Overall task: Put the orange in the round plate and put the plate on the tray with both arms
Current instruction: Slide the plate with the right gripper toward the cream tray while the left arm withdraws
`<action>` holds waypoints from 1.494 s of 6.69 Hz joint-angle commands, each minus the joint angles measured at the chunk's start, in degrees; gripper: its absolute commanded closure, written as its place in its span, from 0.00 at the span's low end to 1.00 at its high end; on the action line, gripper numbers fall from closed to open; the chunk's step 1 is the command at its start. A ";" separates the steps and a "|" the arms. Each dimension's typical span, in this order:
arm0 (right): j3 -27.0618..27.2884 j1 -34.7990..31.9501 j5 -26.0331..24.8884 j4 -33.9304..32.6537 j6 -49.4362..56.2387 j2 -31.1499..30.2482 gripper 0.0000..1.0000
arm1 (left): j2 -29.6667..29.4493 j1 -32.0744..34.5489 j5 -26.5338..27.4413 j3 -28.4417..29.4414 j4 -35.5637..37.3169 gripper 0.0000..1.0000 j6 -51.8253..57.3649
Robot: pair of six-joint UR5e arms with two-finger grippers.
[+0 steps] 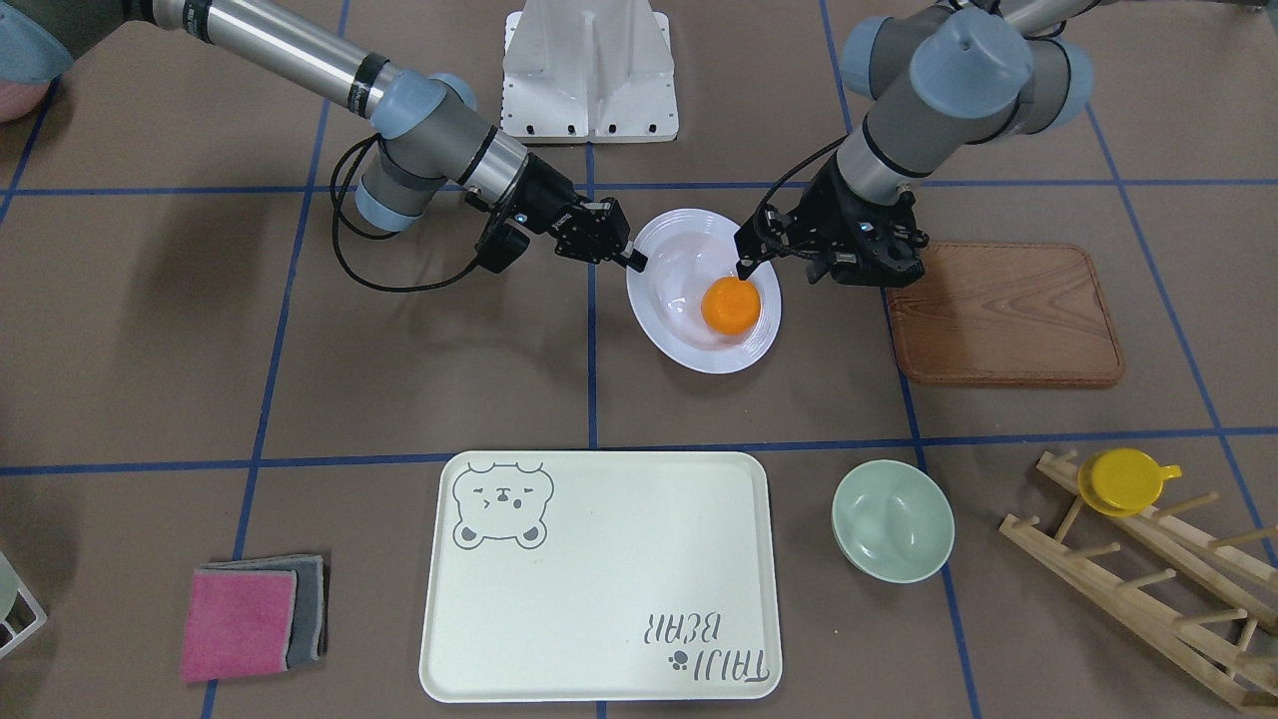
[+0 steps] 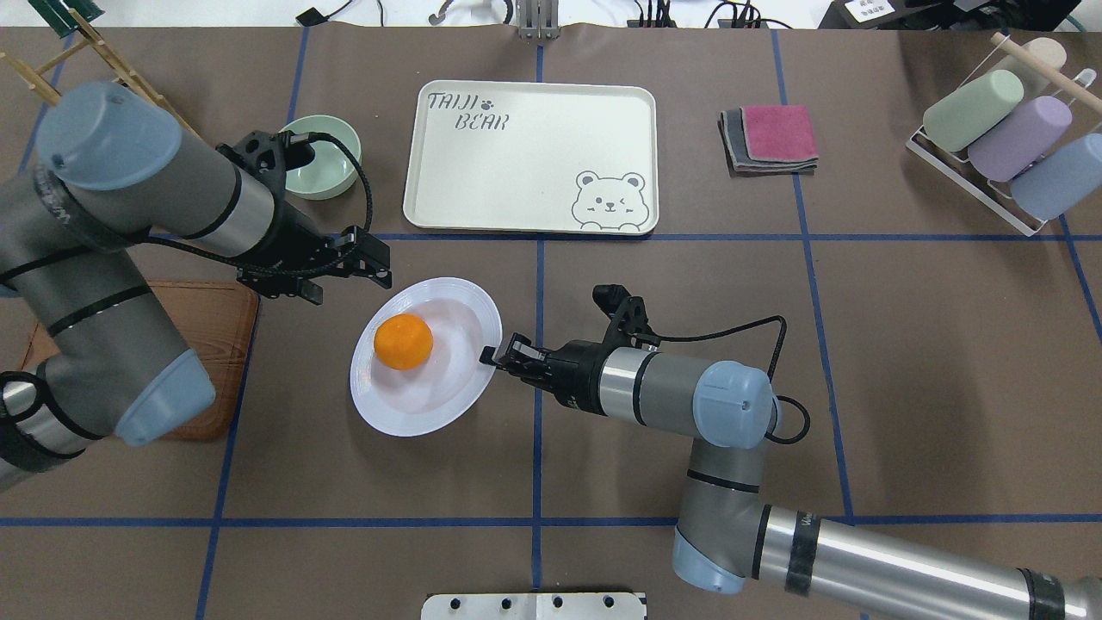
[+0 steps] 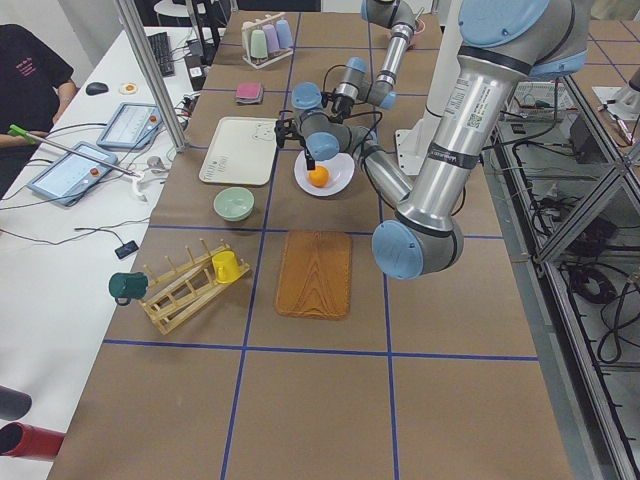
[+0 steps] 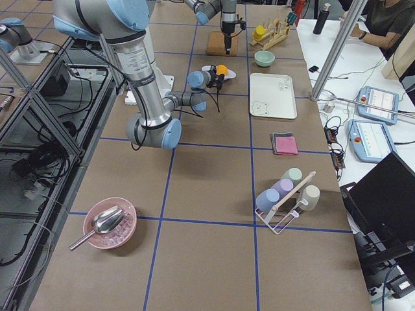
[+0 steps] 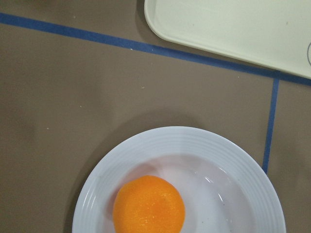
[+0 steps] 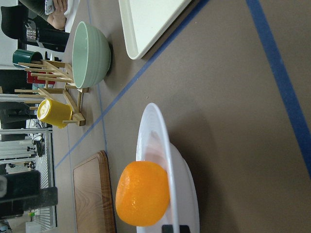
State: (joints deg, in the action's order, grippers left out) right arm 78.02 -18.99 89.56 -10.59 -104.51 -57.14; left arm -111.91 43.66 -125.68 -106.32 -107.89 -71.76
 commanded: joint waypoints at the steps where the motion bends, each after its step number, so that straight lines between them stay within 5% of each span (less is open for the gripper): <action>1: 0.56 -0.17 -2.53 3.08 -2.35 0.09 0.88 | 5.36 3.86 -0.53 -3.35 0.14 0.04 7.91; 3: 0.65 -2.45 -4.66 8.55 -8.33 0.18 0.89 | 8.37 6.60 -0.53 -3.36 0.14 0.04 14.88; 6: -4.32 -8.41 -12.02 6.73 -12.03 4.99 0.90 | 11.01 9.85 -0.01 -2.84 0.14 0.04 22.88; 10: -9.90 -10.46 -23.98 -14.31 -17.12 10.37 0.90 | 11.01 10.30 0.08 -2.40 0.14 0.04 23.51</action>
State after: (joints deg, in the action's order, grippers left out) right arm 68.67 -29.34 68.24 -17.99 -119.47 -48.06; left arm -100.91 53.81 -125.61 -108.83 -107.75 -48.32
